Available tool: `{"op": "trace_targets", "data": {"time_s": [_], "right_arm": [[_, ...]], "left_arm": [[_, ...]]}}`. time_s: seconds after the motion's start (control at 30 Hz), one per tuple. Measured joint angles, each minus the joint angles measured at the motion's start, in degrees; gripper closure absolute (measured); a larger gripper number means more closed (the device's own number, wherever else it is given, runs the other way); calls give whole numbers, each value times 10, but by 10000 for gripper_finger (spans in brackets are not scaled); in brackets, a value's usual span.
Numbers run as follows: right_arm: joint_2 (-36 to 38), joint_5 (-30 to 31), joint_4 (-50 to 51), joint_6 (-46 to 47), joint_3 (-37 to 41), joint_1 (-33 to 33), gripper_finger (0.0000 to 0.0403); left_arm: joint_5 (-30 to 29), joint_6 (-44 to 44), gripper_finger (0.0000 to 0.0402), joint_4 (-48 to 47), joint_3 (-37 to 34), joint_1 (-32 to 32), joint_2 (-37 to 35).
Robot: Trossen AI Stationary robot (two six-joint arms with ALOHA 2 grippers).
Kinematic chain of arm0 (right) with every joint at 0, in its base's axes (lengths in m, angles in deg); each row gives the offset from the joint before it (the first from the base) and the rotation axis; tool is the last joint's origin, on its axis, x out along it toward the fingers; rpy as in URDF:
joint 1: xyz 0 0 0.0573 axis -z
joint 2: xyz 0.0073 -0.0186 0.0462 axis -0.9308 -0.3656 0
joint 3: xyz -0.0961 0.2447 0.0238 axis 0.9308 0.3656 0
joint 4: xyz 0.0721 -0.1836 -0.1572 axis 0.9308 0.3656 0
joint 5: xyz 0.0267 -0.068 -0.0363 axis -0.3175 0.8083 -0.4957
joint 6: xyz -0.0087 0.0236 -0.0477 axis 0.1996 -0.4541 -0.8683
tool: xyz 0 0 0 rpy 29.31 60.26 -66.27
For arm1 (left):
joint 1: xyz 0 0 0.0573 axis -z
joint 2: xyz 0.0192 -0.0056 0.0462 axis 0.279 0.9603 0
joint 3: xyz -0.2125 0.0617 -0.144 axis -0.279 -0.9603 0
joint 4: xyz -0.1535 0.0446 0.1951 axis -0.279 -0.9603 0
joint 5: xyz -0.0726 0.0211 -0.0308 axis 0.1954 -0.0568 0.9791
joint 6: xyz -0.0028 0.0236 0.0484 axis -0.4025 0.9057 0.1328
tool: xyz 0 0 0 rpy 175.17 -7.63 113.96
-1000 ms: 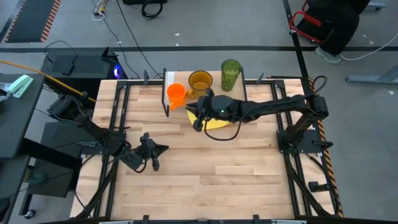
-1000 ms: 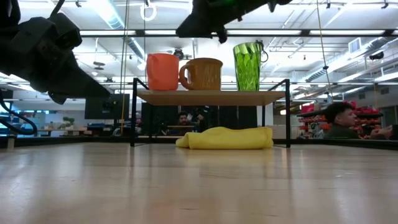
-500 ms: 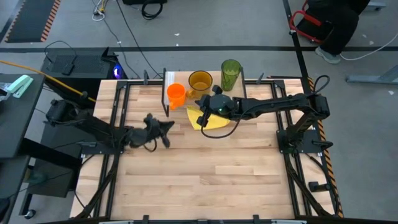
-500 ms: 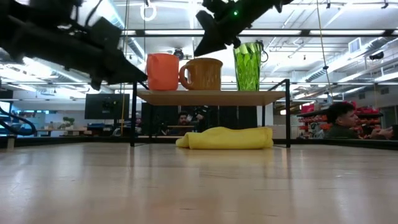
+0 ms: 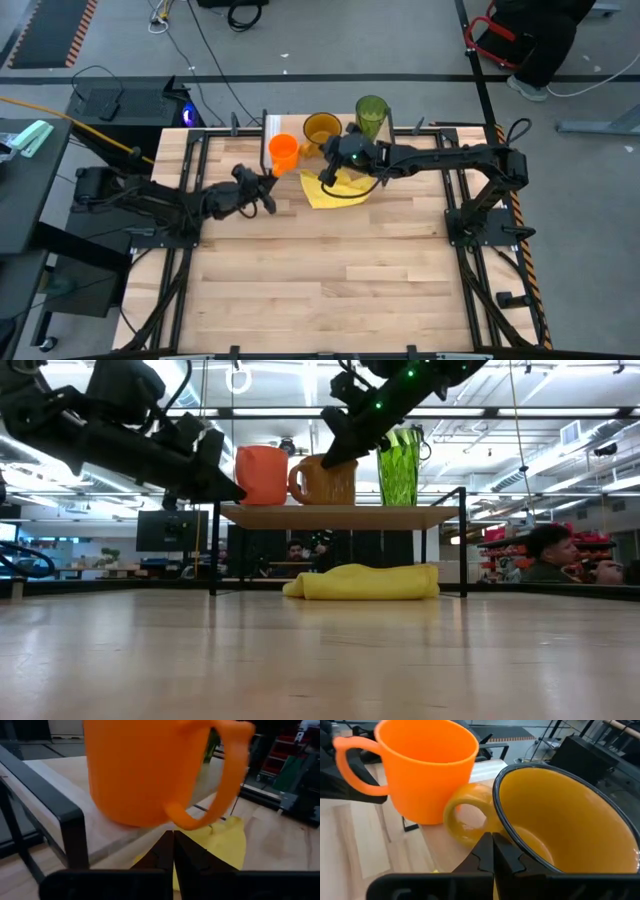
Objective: Stack small to large cups/mugs on shelf
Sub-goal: Adjust the orange mug and yellow mug
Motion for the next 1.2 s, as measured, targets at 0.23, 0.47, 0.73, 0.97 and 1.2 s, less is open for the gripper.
{"op": "trace_targets", "data": {"time_s": [0.23, 0.47, 0.73, 0.97, 1.2], "right_arm": [[0, -6, 1, -7, 0, 16, 402], [0, -5, 9, -12, 0, 19, 402], [0, -5, 9, -13, 1, 19, 403], [0, -5, 9, -5, 1, 16, 403], [-1, -8, 15, -4, 1, -5, 403]], "left_arm": [[71, 14, 384, 39, 0, -55, 0], [105, 15, 379, 45, 0, -85, 0], [139, 8, 389, 45, 0, -100, 0], [139, -19, 380, 39, 0, -112, 0], [139, -22, 385, 16, 0, -114, 0]]}}
